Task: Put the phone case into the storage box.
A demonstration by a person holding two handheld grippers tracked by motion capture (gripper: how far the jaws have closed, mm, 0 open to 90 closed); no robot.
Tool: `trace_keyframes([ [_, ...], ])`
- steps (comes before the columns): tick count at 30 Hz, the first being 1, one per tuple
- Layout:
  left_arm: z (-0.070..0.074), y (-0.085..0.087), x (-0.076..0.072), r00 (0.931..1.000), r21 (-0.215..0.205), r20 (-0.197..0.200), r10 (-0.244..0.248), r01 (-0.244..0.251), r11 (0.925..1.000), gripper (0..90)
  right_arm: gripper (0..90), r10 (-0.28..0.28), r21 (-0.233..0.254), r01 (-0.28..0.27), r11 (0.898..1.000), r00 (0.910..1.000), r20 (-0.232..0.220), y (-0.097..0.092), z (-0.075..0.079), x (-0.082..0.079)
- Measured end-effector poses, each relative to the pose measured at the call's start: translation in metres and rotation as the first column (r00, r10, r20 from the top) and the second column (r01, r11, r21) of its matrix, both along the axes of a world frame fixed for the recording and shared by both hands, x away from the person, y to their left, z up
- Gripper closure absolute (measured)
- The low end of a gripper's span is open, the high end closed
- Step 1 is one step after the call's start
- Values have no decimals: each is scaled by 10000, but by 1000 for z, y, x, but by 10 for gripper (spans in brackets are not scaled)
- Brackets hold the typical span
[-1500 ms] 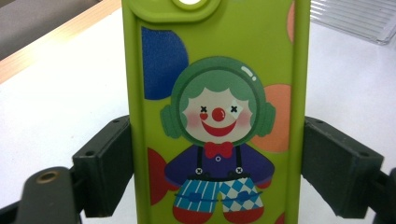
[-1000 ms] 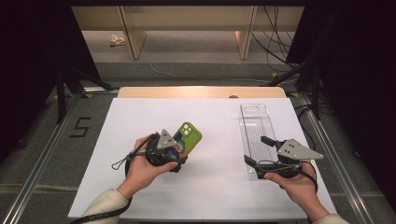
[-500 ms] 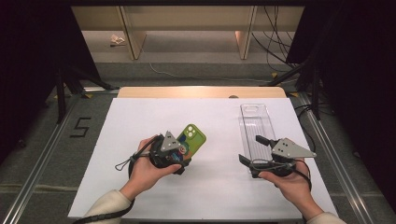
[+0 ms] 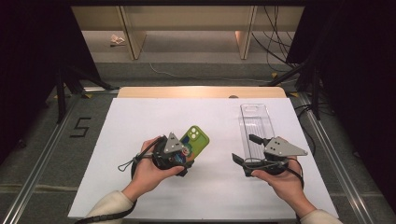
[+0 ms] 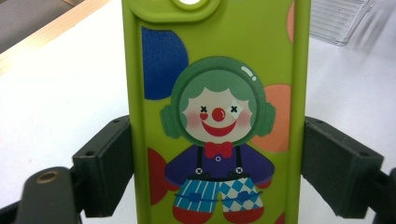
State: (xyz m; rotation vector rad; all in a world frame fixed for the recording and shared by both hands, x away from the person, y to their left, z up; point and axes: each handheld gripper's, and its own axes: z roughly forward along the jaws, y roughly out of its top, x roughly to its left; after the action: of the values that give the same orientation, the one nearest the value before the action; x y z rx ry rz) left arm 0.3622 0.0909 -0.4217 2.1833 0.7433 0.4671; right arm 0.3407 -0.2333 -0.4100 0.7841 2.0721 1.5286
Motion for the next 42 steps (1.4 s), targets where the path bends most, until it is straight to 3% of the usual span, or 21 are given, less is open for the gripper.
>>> trace_keyframes([
  [42, -1, -14, -4, 9991, 138, -5, -421, 421, 9990, 162, 116, 173, 242, -165, 9996, 9993, -329, 35, 1, 20],
])
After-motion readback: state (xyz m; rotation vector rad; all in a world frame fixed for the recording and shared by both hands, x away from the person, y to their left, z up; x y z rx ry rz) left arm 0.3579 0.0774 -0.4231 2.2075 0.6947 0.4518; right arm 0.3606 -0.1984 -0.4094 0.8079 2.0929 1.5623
